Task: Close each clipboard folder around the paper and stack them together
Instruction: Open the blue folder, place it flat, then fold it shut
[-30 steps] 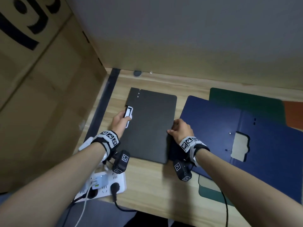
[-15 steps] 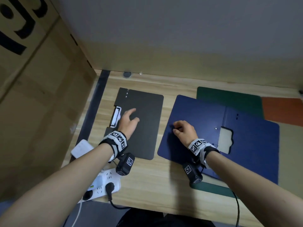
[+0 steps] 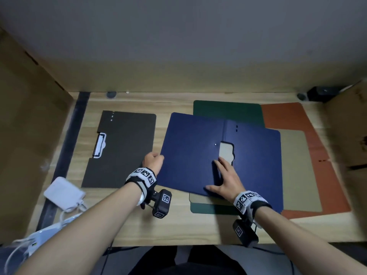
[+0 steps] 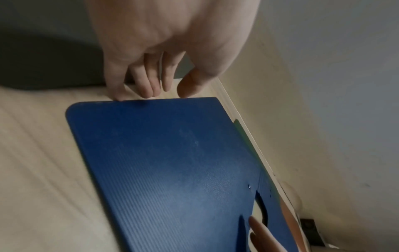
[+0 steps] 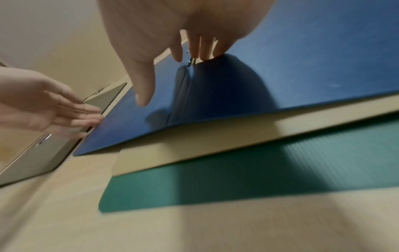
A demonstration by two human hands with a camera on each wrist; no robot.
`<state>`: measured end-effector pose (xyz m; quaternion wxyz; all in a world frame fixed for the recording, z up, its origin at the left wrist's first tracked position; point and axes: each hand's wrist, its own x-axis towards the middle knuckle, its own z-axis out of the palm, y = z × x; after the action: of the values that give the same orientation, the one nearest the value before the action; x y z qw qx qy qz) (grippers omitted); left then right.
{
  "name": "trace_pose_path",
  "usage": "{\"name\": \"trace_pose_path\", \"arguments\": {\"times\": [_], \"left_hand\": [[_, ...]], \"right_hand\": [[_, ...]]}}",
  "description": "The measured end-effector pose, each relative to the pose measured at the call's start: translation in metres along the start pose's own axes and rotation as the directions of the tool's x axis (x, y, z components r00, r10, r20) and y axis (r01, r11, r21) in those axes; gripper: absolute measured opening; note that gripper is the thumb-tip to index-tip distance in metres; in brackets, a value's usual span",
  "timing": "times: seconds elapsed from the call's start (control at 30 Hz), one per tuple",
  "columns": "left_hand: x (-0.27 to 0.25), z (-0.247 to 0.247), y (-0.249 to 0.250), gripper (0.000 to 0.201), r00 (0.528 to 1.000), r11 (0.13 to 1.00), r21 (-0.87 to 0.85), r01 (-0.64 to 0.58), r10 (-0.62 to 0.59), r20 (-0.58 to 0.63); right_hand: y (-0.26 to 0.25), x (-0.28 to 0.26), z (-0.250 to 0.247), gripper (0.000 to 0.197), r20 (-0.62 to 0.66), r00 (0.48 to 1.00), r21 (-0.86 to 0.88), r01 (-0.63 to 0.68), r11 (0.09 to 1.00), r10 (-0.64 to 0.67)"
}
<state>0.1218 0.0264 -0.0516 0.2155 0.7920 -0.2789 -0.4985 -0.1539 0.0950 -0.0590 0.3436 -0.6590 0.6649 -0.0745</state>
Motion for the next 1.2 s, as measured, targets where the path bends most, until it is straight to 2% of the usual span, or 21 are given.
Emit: {"name": "trace_pose_path", "arguments": {"times": [0.03,0.07,0.13,0.23,0.33,0.43,0.5,0.73,0.87,0.93,1.03,1.13,1.2], "left_hand": [[0.002,0.004,-0.006,0.019,1.0,1.0,0.018,0.012,-0.012,0.003],[-0.024,0.05,-0.027,0.019,1.0,0.999,0.039,-0.003,0.004,-0.023],[-0.033,0.045,-0.026,0.015,0.999,0.999,0.022,0.049,-0.048,-0.024],[-0.049,0.044,-0.025,0.013,0.996,0.996,-0.017,0.086,-0.086,-0.009],[-0.051,0.042,-0.033,0.021,0.995,0.995,-0.021,0.101,-0.101,0.011],[-0.065,0.039,-0.038,0.016,0.993,0.993,-0.013,0.121,-0.121,0.018],[-0.075,0.036,-0.035,0.013,0.99,0.992,-0.003,0.127,-0.126,0.065],[-0.102,0.017,0.014,0.013,0.979,0.999,0.034,-0.016,0.009,0.201],[-0.106,0.003,0.057,0.016,0.973,0.995,-0.007,-0.096,0.095,0.208],[-0.111,-0.006,0.08,0.017,0.972,0.993,-0.028,-0.112,0.115,0.204],[-0.119,-0.018,0.105,0.015,0.958,0.988,-0.128,-0.085,0.116,0.262],[-0.121,-0.023,0.121,0.026,0.935,0.961,-0.269,-0.058,0.146,0.323],[-0.122,-0.022,0.131,0.037,0.932,0.919,-0.385,-0.083,0.209,0.297]], "right_hand": [[0.004,-0.004,0.004,0.116,0.029,1.0,-0.046,0.009,0.999,-0.008],[0.047,-0.04,-0.005,0.125,0.075,0.997,-0.107,0.018,0.994,-0.01],[0.046,-0.041,0.003,0.134,0.152,0.988,-0.195,0.037,0.98,-0.007],[0.043,-0.045,0.003,0.134,0.176,0.984,-0.287,0.074,0.955,-0.023],[0.047,-0.042,0.0,0.133,0.184,0.982,-0.325,0.111,0.939,-0.052],[0.054,-0.048,-0.007,0.127,0.21,0.973,-0.291,0.154,0.944,-0.094],[0.056,-0.053,-0.016,0.122,0.22,0.967,-0.263,0.183,0.947,-0.126],[0.041,-0.059,-0.074,0.098,0.268,0.933,-0.18,0.292,0.939,-0.239],[0.016,-0.051,-0.128,0.079,0.256,0.93,-0.209,0.32,0.924,-0.264],[0.003,-0.047,-0.154,0.069,0.189,0.941,-0.224,0.321,0.92,-0.282],[-0.016,-0.037,-0.188,0.056,-0.011,0.943,-0.232,0.322,0.918,-0.333],[-0.032,-0.029,-0.214,0.049,-0.224,0.882,-0.299,0.342,0.891,-0.414],[-0.044,-0.024,-0.233,0.038,-0.33,0.835,-0.332,0.335,0.882,-0.441]]}}
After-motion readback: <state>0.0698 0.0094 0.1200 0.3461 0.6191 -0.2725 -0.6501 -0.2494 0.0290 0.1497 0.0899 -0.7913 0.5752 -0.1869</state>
